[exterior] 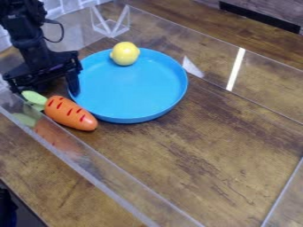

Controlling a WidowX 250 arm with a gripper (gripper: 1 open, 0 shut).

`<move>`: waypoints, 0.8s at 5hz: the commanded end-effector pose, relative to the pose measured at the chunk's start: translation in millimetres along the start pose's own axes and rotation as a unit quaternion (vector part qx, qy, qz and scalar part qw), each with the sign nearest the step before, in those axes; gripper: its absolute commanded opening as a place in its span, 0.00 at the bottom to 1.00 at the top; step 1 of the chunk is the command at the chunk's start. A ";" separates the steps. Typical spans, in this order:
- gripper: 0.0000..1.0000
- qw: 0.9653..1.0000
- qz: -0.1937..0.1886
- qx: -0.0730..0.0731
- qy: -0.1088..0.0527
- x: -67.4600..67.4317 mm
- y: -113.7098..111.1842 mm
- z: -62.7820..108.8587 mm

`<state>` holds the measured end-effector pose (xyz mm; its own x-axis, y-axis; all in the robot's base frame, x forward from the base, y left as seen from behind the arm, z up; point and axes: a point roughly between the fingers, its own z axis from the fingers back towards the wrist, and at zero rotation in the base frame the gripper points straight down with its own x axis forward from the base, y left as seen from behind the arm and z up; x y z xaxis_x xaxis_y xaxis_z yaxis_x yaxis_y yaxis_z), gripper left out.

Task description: Move the carrot to the right side

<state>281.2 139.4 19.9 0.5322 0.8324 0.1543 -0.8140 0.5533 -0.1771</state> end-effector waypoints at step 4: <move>1.00 0.999 -0.008 0.030 -0.022 -1.6 8.4 -4.3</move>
<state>281.1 144.0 19.5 0.5315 0.8191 0.2159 -0.8157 0.5636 -0.1303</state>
